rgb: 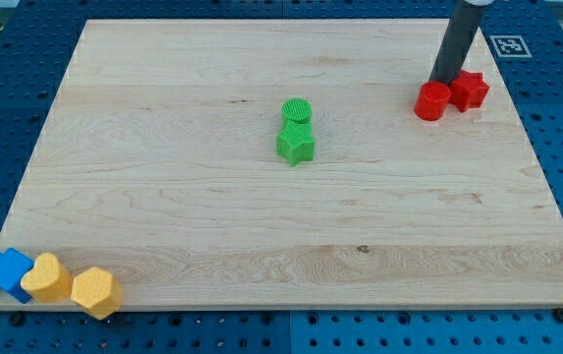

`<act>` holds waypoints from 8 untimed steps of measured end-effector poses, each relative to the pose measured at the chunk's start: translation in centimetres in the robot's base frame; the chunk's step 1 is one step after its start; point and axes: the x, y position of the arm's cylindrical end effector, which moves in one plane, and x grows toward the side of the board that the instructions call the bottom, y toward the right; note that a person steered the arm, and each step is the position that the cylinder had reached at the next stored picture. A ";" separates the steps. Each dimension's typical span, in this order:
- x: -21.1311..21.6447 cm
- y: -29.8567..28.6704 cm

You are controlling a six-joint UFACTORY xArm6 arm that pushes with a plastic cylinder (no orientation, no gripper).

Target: Separate the red blocks

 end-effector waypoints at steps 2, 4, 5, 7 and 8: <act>0.8 1.1; 1.0 1.6; 0.8 1.6; -2.2 1.6; -3.6 1.6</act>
